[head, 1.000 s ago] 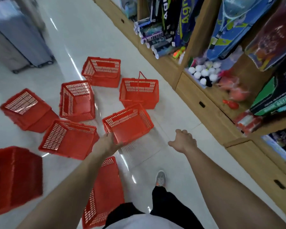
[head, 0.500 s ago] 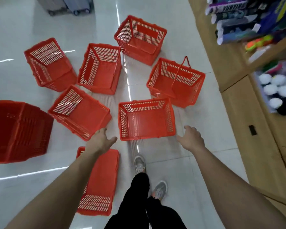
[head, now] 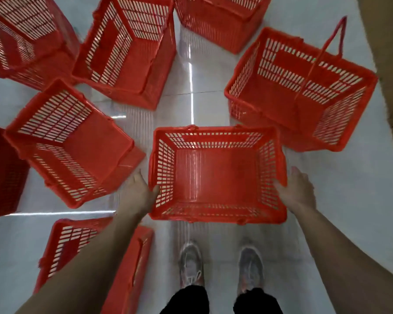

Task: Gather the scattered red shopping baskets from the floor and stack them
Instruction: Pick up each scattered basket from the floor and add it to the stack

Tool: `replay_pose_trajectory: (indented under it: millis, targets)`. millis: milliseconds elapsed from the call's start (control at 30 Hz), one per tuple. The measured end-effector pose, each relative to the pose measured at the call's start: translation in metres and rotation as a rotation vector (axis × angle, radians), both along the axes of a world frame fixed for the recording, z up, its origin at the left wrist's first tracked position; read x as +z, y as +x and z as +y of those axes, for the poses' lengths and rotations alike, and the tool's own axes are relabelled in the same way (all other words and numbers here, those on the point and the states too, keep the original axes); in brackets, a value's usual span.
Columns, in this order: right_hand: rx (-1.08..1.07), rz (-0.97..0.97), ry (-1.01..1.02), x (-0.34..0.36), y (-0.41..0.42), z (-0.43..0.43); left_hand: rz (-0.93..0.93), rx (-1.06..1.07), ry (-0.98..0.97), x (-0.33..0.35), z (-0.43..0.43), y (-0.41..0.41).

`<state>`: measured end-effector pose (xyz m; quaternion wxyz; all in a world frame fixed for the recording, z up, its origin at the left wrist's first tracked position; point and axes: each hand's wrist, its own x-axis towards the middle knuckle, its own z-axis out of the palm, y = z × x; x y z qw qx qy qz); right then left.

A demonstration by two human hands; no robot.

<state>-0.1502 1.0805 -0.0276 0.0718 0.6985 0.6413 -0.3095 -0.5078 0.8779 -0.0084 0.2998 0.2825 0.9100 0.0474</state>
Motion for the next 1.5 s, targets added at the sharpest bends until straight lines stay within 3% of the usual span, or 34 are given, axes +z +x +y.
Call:
replay_pose_trajectory:
  millis: [167,333,500,700,833,967,1167,1500]
  targets:
    - [-0.047,0.199,0.119,-0.075,0.009,-0.002,0.010,0.142,0.187,-0.078,0.016,0.000]
    - [-0.078,0.316,0.292,-0.069,0.014,-0.006,0.046,0.126,0.313,-0.081,0.005,0.011]
    - [-0.075,0.365,0.299,0.014,0.026,-0.012,0.026,0.223,0.475,-0.002,-0.024,0.032]
    - [-0.015,0.341,0.312,0.166,0.013,-0.009,0.059,0.313,0.472,0.152,-0.076,0.048]
    - [0.159,0.389,0.281,0.240,-0.034,-0.016,0.137,0.451,0.489,0.231,-0.136,0.047]
    - [0.372,0.433,0.287,0.278,-0.103,-0.051,0.153,0.684,0.441,0.266,-0.224,0.056]
    - [0.748,0.473,0.237,0.273,-0.206,-0.146,0.268,0.969,0.363,0.263,-0.360,0.073]
    - [0.980,0.546,0.102,0.235,-0.324,-0.286,0.248,1.252,0.433,0.227,-0.508,0.084]
